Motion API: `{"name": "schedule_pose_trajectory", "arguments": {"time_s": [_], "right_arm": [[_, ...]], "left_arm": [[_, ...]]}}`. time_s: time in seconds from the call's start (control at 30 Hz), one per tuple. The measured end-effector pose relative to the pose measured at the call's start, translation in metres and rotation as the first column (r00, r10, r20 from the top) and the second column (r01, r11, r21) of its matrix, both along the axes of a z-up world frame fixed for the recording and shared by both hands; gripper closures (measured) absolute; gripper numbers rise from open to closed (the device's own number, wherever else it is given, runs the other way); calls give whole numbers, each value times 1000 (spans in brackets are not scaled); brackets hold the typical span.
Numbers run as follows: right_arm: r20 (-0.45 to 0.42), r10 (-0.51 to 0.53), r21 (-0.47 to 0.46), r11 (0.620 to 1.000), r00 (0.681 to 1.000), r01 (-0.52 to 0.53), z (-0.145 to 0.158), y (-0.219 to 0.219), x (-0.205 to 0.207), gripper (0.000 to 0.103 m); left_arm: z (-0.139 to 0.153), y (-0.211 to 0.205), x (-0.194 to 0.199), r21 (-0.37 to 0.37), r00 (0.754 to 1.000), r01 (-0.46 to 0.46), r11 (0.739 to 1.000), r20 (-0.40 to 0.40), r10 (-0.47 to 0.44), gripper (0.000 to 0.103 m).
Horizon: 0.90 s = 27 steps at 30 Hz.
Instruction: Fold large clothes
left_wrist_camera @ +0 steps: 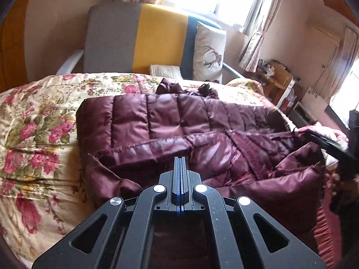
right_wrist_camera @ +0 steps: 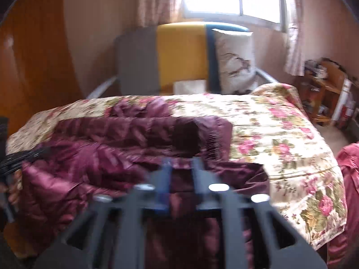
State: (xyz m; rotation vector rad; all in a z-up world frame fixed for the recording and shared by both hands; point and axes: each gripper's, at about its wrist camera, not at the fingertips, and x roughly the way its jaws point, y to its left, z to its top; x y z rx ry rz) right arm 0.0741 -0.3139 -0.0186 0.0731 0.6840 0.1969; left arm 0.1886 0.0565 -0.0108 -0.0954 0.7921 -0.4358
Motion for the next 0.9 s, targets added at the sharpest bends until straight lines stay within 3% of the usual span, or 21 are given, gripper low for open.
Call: {"name": "schedule_pose_trajectory", "arguments": {"time_s": [0.03, 0.13, 0.2, 0.27, 0.33, 0.43, 0.57, 0.6, 0.67, 0.73, 0.8, 0.9], "right_arm": [[5, 22, 3, 1000, 1000, -22, 3, 3, -4, 31], [-29, 99, 6, 995, 995, -99, 3, 17, -10, 29], [-46, 137, -31, 990, 989, -139, -5, 33, -12, 27], [-77, 166, -104, 979, 983, -174, -19, 51, -11, 21], [-110, 188, -167, 964, 976, -205, -34, 65, -10, 15], [-132, 220, -264, 932, 967, -248, -49, 79, -12, 8], [-210, 255, -269, 913, 944, -307, -65, 76, -6, 10], [-229, 266, -261, 910, 936, -322, -67, 74, -6, 19], [-258, 282, -248, 905, 924, -345, -68, 70, -5, 65], [-264, 281, -261, 900, 923, -349, -67, 66, -9, 88], [-251, 275, -270, 901, 928, -340, -61, 62, -15, 93], [-182, 228, -334, 901, 957, -278, -43, 58, -25, 95]], "left_arm": [[2, 0, -3, -2, 1000, 7, 1000, 7, -7, 103], [10, 6, -13, -16, 1000, 3, 1000, 29, -3, 103], [16, 12, -22, -27, 999, 11, 1000, 49, -10, 90], [20, 15, -30, -31, 997, 61, 998, 58, -59, 61], [25, 17, -40, -31, 991, 113, 993, 71, -111, 48], [26, 10, -50, 36, 976, 200, 979, 78, -202, 42], [11, -10, -51, 144, 950, 300, 943, 38, -308, 42], [7, -13, -51, 160, 947, 312, 937, 27, -320, 43], [-3, -19, -48, 215, 945, 320, 923, -1, -327, 70], [-8, -17, -47, 203, 945, 321, 925, -10, -326, 80], [-7, -15, -50, 209, 951, 300, 931, 5, -308, 86], [10, -3, -54, 139, 967, 236, 962, 61, -246, 88]]}}
